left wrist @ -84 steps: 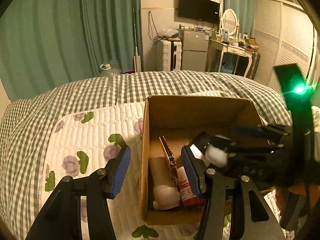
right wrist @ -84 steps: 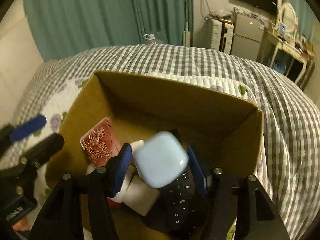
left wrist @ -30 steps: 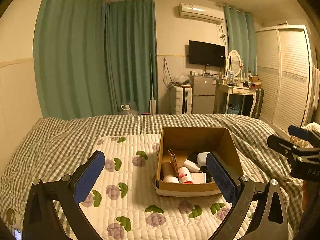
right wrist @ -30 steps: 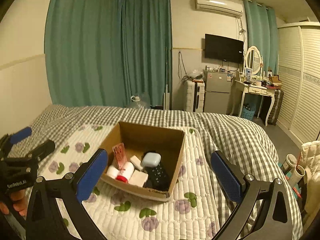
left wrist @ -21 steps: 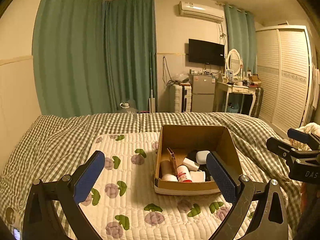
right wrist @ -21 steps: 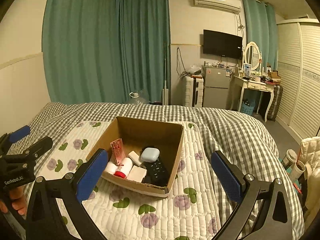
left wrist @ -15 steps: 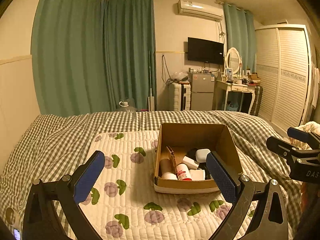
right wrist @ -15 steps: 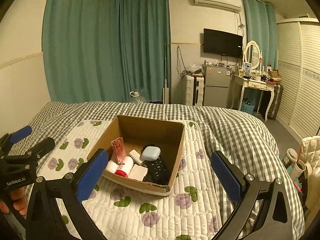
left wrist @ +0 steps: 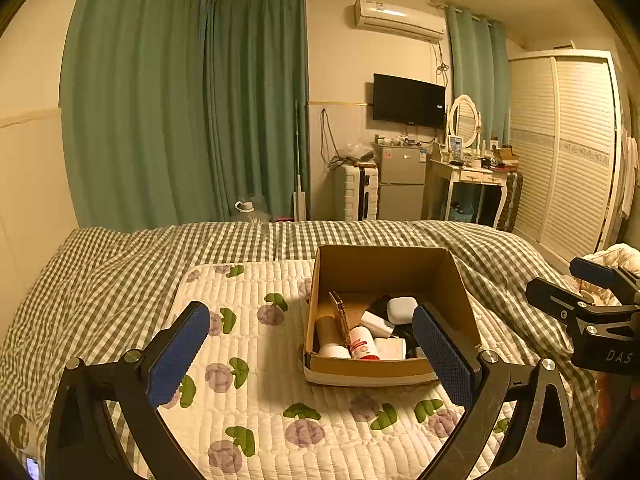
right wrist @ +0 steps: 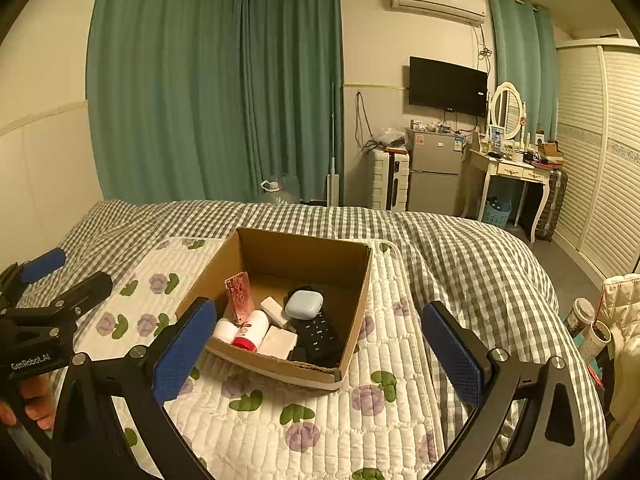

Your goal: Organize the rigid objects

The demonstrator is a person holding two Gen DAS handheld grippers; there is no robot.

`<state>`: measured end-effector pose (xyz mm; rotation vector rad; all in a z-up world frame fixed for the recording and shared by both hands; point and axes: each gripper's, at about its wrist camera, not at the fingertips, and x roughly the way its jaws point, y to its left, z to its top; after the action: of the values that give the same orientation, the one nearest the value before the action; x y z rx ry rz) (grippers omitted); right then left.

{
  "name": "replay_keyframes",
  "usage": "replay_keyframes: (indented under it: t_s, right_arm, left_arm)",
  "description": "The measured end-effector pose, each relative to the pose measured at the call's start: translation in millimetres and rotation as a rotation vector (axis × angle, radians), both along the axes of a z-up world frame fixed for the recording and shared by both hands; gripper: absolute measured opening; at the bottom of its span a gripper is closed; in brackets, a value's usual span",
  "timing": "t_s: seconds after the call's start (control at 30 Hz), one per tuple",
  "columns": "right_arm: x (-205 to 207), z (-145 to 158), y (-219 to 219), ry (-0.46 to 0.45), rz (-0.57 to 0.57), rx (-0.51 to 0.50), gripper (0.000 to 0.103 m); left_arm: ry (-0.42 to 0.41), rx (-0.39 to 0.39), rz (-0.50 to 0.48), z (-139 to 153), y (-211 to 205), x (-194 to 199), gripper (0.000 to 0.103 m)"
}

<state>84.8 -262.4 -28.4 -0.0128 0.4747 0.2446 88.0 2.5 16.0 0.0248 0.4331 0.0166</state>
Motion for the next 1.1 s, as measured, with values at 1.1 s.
replay_keyframes:
  t_s: [1.1]
  right_arm:
    - [2.2,-8.3,-2.0,0.020,-0.012,-0.014,0.103]
  left_arm:
    - [0.013,-0.004,-0.011,-3.5,5.6,1.5,0.103]
